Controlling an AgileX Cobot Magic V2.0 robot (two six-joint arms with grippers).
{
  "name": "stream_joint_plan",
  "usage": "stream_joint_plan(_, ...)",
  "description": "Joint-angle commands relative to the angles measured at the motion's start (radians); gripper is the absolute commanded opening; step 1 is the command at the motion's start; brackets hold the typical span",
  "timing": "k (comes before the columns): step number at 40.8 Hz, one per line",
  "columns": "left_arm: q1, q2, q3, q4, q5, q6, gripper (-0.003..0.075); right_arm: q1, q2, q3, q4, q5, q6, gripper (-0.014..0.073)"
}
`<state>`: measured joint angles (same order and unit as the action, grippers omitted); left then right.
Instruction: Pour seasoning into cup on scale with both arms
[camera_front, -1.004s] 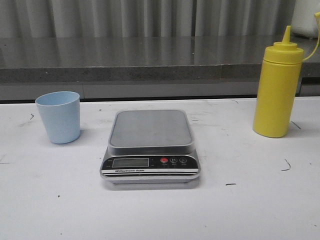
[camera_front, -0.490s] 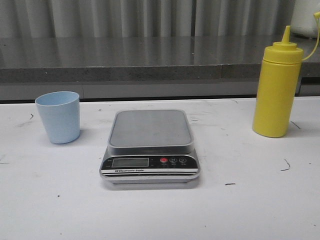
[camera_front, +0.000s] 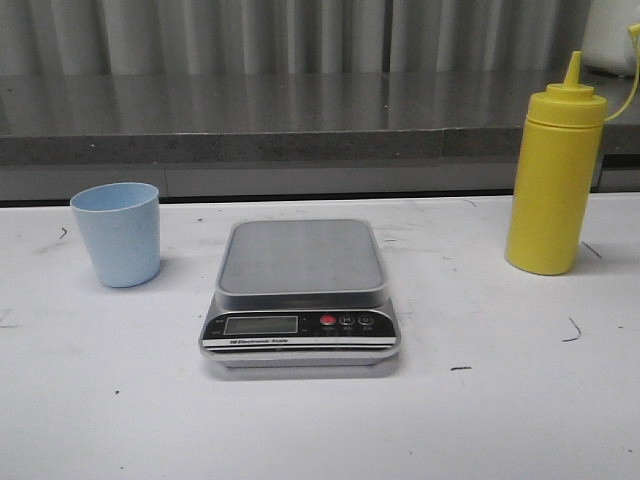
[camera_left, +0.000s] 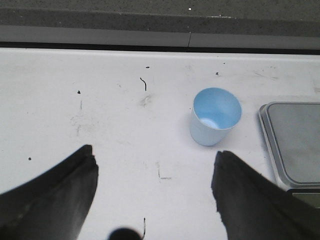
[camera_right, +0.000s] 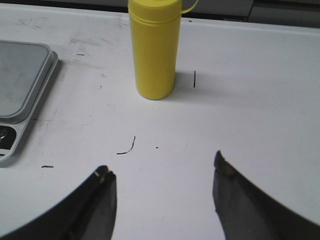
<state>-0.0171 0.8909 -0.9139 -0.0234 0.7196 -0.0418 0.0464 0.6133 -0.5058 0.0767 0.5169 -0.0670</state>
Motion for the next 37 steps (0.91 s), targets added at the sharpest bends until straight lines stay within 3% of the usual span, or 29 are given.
stream_joint_plan(1, -0.001, 0.055, -0.085, -0.018, -0.052, -0.001, 0.0481, -0.002, 0.005, -0.035, -0.010, -0.056, -0.007, 0.0449)
stream_joint_plan(15, -0.003, 0.241, -0.204, -0.020, -0.050, -0.001, 0.0481, -0.002, 0.005, -0.035, -0.010, -0.056, -0.007, 0.0449)
stream_joint_plan(23, -0.059, 0.341, -0.252, -0.018, -0.038, 0.001, 0.0481, -0.002, 0.005, -0.035, -0.010, -0.056, -0.007, 0.0449)
stream_joint_plan(37, -0.123, 0.611, -0.413, -0.018, 0.070, 0.001, 0.0481, -0.002, 0.005, -0.035, -0.010, -0.056, -0.007, 0.0449)
